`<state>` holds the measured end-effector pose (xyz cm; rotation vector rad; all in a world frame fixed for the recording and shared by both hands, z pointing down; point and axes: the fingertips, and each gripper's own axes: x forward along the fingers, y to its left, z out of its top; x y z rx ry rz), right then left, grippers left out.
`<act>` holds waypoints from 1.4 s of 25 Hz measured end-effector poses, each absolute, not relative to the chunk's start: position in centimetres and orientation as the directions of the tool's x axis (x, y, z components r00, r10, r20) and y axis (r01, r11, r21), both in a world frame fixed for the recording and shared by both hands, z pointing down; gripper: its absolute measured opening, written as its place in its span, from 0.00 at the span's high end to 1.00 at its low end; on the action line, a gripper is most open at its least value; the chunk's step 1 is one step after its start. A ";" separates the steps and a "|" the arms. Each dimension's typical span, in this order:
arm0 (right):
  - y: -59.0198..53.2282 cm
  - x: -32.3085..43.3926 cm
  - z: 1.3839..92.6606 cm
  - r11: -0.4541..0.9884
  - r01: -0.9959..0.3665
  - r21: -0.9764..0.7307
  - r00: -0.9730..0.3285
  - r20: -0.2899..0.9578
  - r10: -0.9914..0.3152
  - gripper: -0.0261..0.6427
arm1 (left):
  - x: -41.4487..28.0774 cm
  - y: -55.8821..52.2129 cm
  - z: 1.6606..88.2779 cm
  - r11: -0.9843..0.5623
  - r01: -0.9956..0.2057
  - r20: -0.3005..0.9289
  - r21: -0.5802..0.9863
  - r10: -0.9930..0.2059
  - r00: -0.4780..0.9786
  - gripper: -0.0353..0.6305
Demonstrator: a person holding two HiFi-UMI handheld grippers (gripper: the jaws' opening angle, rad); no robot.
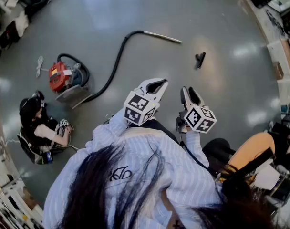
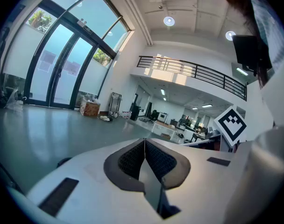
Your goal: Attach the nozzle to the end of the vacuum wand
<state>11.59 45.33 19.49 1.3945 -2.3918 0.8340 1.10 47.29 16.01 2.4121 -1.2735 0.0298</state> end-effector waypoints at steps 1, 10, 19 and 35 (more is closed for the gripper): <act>44.2 10.5 19.5 0.423 -0.837 -0.347 -0.546 0.484 -0.684 0.73 | 0.1 46.5 16.1 -0.445 -0.820 0.208 0.360 -0.818 0.536 0.94; 41.8 10.6 20.1 0.469 -0.807 -0.358 -0.590 0.504 -0.631 0.73 | 0.4 43.4 16.9 -0.348 -0.848 0.236 0.400 -0.855 0.462 0.94; 42.0 12.9 20.5 0.370 -0.836 -0.404 -0.538 0.478 -0.694 0.73 | 0.9 42.9 17.6 -0.374 -0.827 0.252 0.420 -0.827 0.502 0.94; 39.7 6.2 21.7 0.337 -0.836 -0.434 -0.533 0.495 -0.686 0.73 | -5.6 40.9 18.4 -0.421 -0.812 0.268 0.405 -0.794 0.545 0.94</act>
